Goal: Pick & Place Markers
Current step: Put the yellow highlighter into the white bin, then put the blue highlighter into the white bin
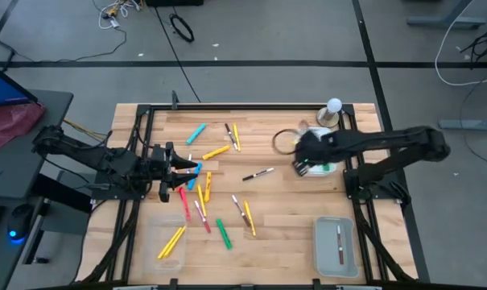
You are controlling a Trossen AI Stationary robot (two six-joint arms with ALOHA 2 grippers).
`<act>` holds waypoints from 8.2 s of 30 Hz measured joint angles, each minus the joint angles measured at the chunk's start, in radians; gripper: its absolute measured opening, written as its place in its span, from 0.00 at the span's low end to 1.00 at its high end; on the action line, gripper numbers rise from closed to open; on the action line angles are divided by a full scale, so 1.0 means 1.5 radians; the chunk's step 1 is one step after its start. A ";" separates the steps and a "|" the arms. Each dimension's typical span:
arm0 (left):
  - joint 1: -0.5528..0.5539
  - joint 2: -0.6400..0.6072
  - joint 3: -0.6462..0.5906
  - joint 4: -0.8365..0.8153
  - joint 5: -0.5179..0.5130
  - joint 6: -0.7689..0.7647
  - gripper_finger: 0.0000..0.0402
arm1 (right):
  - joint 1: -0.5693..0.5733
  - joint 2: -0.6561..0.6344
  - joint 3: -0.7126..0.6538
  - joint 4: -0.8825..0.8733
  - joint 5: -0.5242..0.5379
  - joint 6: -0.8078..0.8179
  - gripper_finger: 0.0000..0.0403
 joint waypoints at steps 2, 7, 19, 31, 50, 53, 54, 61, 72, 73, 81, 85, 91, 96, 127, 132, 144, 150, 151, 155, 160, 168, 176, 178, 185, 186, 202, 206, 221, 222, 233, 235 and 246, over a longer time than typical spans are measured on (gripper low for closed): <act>0.000 0.000 0.000 0.000 0.000 0.000 0.44 | -0.028 -0.009 -0.008 -0.066 -0.023 0.049 0.12; 0.000 0.000 0.000 0.000 0.000 0.000 0.44 | -0.120 -0.001 -0.067 -0.036 -0.102 0.042 0.12; 0.000 0.000 0.000 0.000 0.000 0.000 0.44 | -0.296 0.041 -0.218 0.186 -0.186 -0.047 0.13; 0.000 0.000 0.000 0.000 0.000 0.000 0.44 | -0.303 0.030 -0.230 0.203 -0.134 -0.125 0.46; 0.000 0.000 0.000 0.000 0.000 0.000 0.44 | -0.038 -0.159 -0.230 0.505 -0.132 -0.175 0.55; 0.000 0.000 0.000 0.000 0.000 0.000 0.44 | 0.026 -0.145 -0.230 0.665 -0.117 -0.239 0.55; 0.000 0.000 0.000 0.000 0.000 0.000 0.44 | 0.046 -0.136 -0.230 0.719 -0.113 -0.263 0.55; 0.000 0.000 0.000 0.000 0.000 0.000 0.44 | 0.151 -0.035 -0.229 0.989 -0.110 -0.402 0.55; 0.000 0.000 0.000 0.000 0.000 0.000 0.44 | 0.209 0.192 -0.229 1.148 -0.110 -0.420 0.55; 0.000 0.000 0.000 0.000 0.000 0.000 0.44 | 0.210 0.211 -0.229 1.172 -0.110 -0.419 0.55; 0.000 0.000 0.000 0.000 0.000 0.000 0.44 | 0.212 0.294 -0.229 1.277 -0.110 -0.402 0.55; 0.000 0.000 0.000 0.004 0.000 0.000 0.44 | 0.211 0.299 -0.229 1.296 -0.108 -0.405 0.55; 0.000 0.000 0.000 0.018 0.000 0.000 0.44 | 0.211 0.299 -0.229 1.296 -0.078 -0.416 0.55; -0.001 0.032 0.001 0.023 0.000 0.071 0.44 | 0.211 0.299 -0.229 1.298 -0.075 -0.418 0.55; 0.027 0.268 -0.025 -0.432 -0.099 -0.508 0.53 | 0.209 0.299 -0.229 1.299 -0.042 -0.402 0.55; 0.063 0.347 -0.025 -0.397 -0.098 -0.519 0.52 | 0.209 0.299 -0.229 1.302 -0.042 -0.402 0.55; 0.140 0.479 -0.025 -0.326 -0.093 -0.489 0.45 | 0.209 0.299 -0.229 1.310 -0.043 -0.402 0.55; 0.155 0.513 -0.025 -0.310 -0.086 -0.489 0.45 | 0.209 0.299 -0.229 1.312 -0.043 -0.402 0.55; 0.158 0.517 -0.025 -0.302 -0.077 -0.488 0.45 | 0.209 0.299 -0.229 1.312 -0.043 -0.402 0.55; 0.164 0.534 -0.025 -0.281 -0.065 -0.488 0.45 | 0.209 0.299 -0.229 1.314 -0.043 -0.402 0.55; 0.164 0.558 -0.024 -0.262 -0.069 -0.489 0.45 | 0.209 0.299 -0.229 1.315 -0.043 -0.402 0.55; 0.164 0.566 -0.024 -0.243 -0.068 -0.489 0.31 | 0.209 0.299 -0.229 1.315 -0.043 -0.402 0.55; 0.164 0.567 -0.021 -0.227 -0.075 -0.469 0.18 | 0.209 0.299 -0.229 1.314 -0.043 -0.402 0.55; 0.164 0.567 -0.013 -0.232 -0.076 -0.455 0.18 | 0.209 0.299 -0.229 1.314 -0.043 -0.402 0.55; 0.159 0.502 0.034 -0.233 -0.089 -0.377 0.18 | 0.208 0.299 -0.229 1.311 -0.042 -0.403 0.55; 0.155 0.488 0.041 -0.231 -0.096 -0.363 0.18 | 0.208 0.299 -0.229 1.308 -0.042 -0.403 0.55; 0.050 0.434 -0.044 0.369 -0.089 -0.076 0.18 | 0.226 0.302 -0.229 1.242 0.023 -0.399 0.55; 0.050 0.463 -0.057 0.532 -0.037 -0.022 0.19 | 0.233 0.325 -0.229 1.292 0.025 -0.407 0.55; 0.050 0.538 -0.057 0.727 0.023 0.018 0.19 | 0.235 0.443 -0.214 1.632 0.024 -0.479 0.55; 0.050 0.538 -0.057 0.729 0.023 0.018 0.19 | 0.235 0.443 -0.206 1.632 0.025 -0.490 0.55; 0.035 0.538 -0.057 0.736 0.023 0.037 0.19 | 0.221 0.443 -0.125 1.559 0.056 -0.547 0.46; 0.035 0.538 -0.057 0.736 0.023 0.036 0.21 | 0.220 0.443 -0.124 1.561 0.058 -0.547 0.39; 0.033 0.538 -0.056 0.732 0.027 0.084 0.36 | 0.231 0.385 -0.124 1.374 0.112 -0.515 0.13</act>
